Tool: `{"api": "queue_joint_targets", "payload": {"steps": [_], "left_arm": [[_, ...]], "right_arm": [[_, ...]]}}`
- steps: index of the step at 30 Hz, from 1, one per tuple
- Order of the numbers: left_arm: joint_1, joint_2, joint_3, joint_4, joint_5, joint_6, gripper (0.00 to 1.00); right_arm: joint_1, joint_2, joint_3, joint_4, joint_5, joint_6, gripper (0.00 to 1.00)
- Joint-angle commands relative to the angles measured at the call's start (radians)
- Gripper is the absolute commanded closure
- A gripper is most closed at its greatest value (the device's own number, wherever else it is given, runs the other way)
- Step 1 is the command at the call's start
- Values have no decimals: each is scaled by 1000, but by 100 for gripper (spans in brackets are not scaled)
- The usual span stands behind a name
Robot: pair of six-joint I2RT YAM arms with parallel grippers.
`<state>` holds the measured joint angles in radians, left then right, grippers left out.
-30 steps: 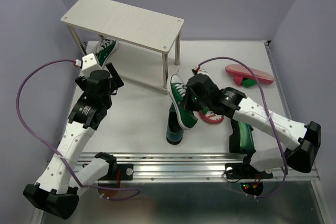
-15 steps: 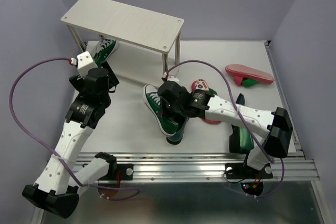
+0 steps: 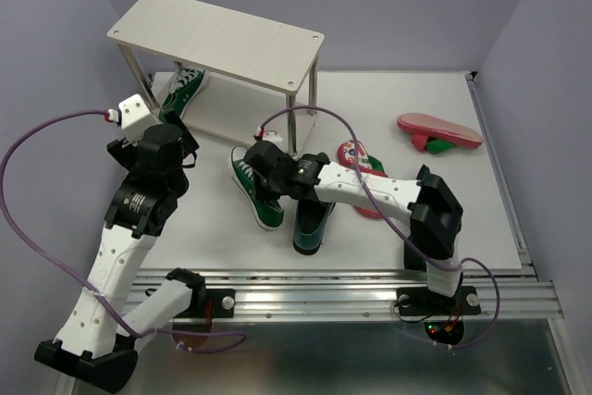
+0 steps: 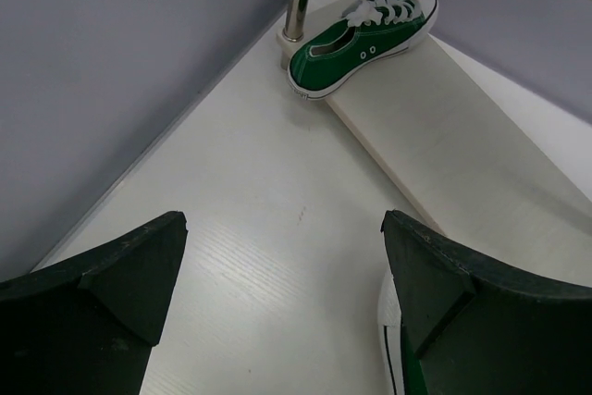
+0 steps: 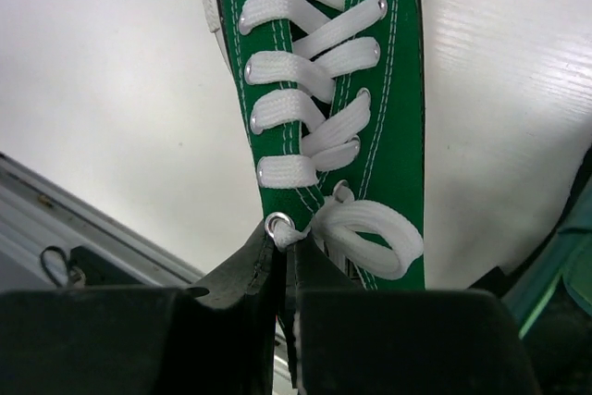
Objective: Place and organize the shoes onto the shoe shelf
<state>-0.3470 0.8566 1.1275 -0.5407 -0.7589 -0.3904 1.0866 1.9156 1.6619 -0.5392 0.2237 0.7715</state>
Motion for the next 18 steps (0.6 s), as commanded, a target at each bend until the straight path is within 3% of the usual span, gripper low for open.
{"api": "queue_joint_targets", "payload": {"steps": [1, 3, 4, 5, 7, 8, 12, 14, 18], "left_arm": [[-4, -33, -11, 28, -14, -13, 1], [-3, -24, -12, 21, -8, -34, 1], [-4, -16, -12, 6, 15, -68, 1], [-4, -8, -15, -1, 15, -68, 1], [-4, 24, -32, -16, 78, -106, 1], [-3, 38, -38, -25, 111, -122, 1], [-4, 78, -86, -64, 173, -206, 1], [-6, 85, -106, -71, 205, -223, 1], [-29, 85, -132, -105, 230, -290, 2]], "right_arm": [[4, 46, 76, 127, 17, 3, 99], [4, 69, 76, 145, 17, -1, 88], [4, 92, 73, 151, 3, -1, 72], [4, 103, 79, 151, 3, -6, 72], [4, 109, 81, 153, -38, -21, 53], [4, 103, 73, 151, -40, -26, 42], [4, 11, 3, 150, 2, -66, 13], [4, -88, -83, 150, 43, -84, 6], [4, -286, -261, 147, 169, -87, 3]]}}
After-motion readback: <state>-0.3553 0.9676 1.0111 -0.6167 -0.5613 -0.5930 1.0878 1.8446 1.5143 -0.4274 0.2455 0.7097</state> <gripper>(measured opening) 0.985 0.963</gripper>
